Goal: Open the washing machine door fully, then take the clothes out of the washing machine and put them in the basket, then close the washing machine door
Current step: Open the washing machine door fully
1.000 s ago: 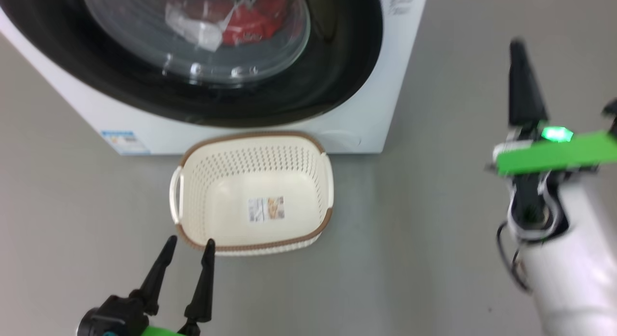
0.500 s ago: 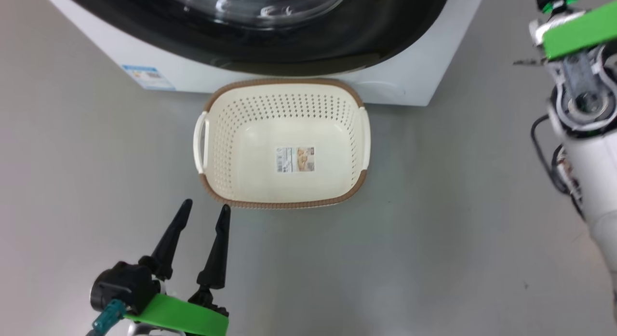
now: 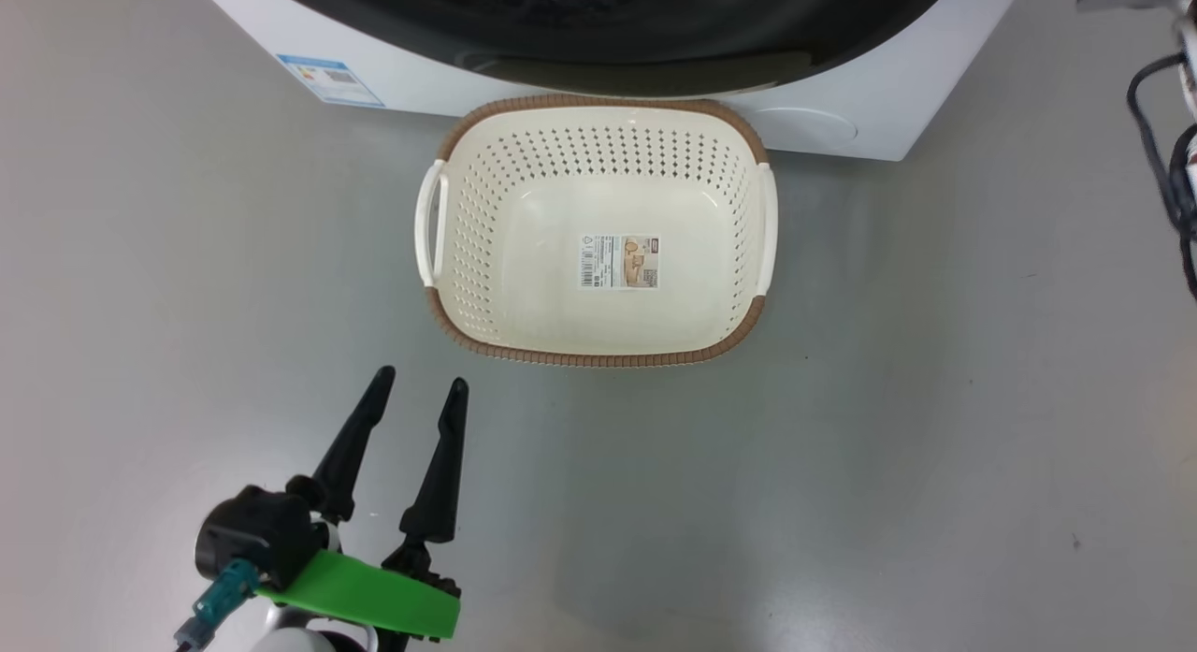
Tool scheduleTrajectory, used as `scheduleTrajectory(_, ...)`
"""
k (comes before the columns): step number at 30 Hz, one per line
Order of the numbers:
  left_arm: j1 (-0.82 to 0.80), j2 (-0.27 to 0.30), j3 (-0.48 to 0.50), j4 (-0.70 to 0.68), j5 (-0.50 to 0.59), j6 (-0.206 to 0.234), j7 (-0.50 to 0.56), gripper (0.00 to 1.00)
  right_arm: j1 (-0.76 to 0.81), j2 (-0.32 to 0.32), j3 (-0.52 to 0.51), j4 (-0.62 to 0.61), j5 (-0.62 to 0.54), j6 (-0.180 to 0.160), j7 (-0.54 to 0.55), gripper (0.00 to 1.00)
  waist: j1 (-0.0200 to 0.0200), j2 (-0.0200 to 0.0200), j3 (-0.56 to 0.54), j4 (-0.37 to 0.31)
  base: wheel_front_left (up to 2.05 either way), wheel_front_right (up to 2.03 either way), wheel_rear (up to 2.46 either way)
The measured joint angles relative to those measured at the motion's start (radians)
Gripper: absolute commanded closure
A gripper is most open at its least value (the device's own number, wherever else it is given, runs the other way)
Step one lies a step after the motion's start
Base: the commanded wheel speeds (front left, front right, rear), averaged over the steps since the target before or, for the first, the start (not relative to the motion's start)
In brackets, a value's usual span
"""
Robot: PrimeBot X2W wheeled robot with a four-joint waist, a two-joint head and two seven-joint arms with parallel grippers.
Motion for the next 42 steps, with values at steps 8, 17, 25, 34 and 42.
scheduleTrajectory(8, -0.015, -0.010, -0.007, 0.004, -0.008, 0.000, 0.000, 0.00, -0.072, -0.012, 0.001, 0.114, 0.048, 0.000, 0.108, 1.00, 0.0000, 0.0000, 0.012, 0.019, 0.00, 0.00, 0.00)
scheduleTrajectory(17, -0.015, -0.015, -0.006, 0.011, -0.008, 0.000, 0.000, 0.00, -0.058, -0.017, 0.026, 0.134, 0.053, -0.007, 0.182, 1.00, -0.0001, 0.0000, -0.014, 0.019, 0.00, 0.00, 0.00)
scheduleTrajectory(25, -0.007, -0.016, -0.005, 0.012, -0.006, 0.000, 0.000, 0.00, 0.054, -0.001, 0.033, 0.081, 0.060, -0.007, 0.205, 1.00, 0.0000, 0.0000, -0.074, 0.010, 0.00, 0.00, 0.00)
scheduleTrajectory(34, 0.031, -0.018, 0.001, 0.012, 0.003, 0.000, 0.000, 0.00, 0.169, 0.022, 0.060, 0.006, 0.060, -0.007, 0.236, 1.00, 0.0000, 0.0000, -0.137, -0.019, 0.00, 0.00, 0.00)
scheduleTrajectory(42, 0.062, -0.019, 0.007, 0.005, 0.012, 0.000, 0.000, 0.00, 0.271, 0.046, 0.072, -0.074, 0.060, -0.007, 0.260, 1.00, -0.0001, 0.0000, -0.181, -0.041, 0.00, 0.00, 0.00)
